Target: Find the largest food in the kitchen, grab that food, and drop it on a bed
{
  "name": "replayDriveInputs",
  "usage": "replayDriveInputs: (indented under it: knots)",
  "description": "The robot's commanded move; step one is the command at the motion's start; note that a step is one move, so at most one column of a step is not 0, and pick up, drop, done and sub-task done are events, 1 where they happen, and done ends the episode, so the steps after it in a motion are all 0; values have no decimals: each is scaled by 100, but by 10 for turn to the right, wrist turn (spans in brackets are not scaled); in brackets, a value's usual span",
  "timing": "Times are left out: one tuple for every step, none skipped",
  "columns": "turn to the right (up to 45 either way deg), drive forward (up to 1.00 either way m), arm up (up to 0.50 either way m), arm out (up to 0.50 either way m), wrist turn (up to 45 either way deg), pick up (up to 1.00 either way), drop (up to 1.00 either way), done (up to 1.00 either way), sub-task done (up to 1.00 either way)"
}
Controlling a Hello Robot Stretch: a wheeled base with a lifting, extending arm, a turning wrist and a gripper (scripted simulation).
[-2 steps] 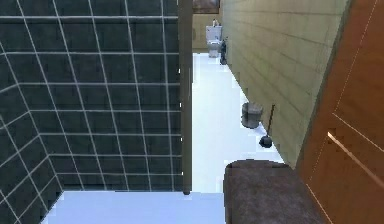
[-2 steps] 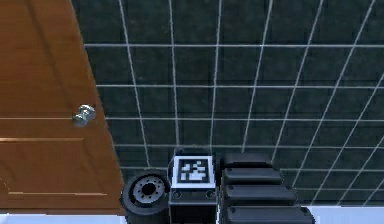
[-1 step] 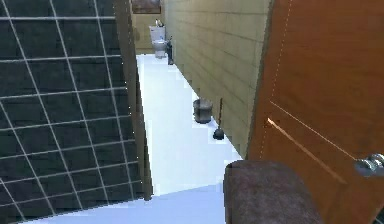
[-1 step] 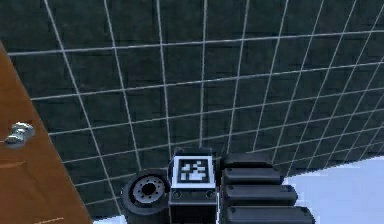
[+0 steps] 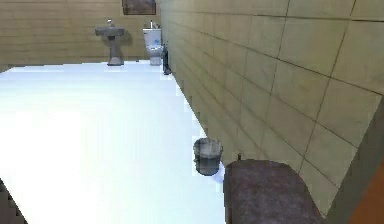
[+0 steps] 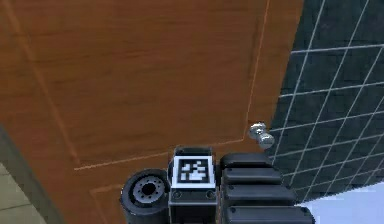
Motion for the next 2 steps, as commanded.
replayDriveInputs:
  knots:
    - [90, 0, 0, 0, 0, 0, 0, 0, 0]
    - [0, 10, 0, 0, 0, 0, 0, 0, 0]
